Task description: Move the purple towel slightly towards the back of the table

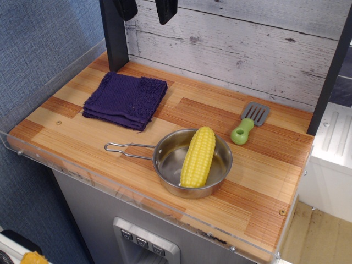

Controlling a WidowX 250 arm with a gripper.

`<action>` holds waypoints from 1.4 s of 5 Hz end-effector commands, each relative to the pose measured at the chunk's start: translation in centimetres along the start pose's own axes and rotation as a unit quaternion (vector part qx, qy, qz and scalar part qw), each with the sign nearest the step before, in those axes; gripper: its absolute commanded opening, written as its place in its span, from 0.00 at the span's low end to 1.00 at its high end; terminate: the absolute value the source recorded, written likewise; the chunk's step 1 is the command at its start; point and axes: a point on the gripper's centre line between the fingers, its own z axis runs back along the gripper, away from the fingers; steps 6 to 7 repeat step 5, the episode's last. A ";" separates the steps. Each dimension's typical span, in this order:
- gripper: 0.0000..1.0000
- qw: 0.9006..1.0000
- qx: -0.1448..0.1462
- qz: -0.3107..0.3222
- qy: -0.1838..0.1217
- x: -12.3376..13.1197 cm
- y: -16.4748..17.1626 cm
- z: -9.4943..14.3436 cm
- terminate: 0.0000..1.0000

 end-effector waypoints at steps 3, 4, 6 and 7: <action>1.00 0.999 0.010 -0.006 -0.038 0.2 -0.2 2.6 0.00; 1.00 0.999 0.010 -0.006 -0.038 0.2 -0.2 2.6 0.00; 1.00 0.999 0.010 -0.006 -0.038 0.2 -0.2 2.6 1.00; 1.00 0.999 0.010 -0.006 -0.038 0.2 -0.2 2.6 1.00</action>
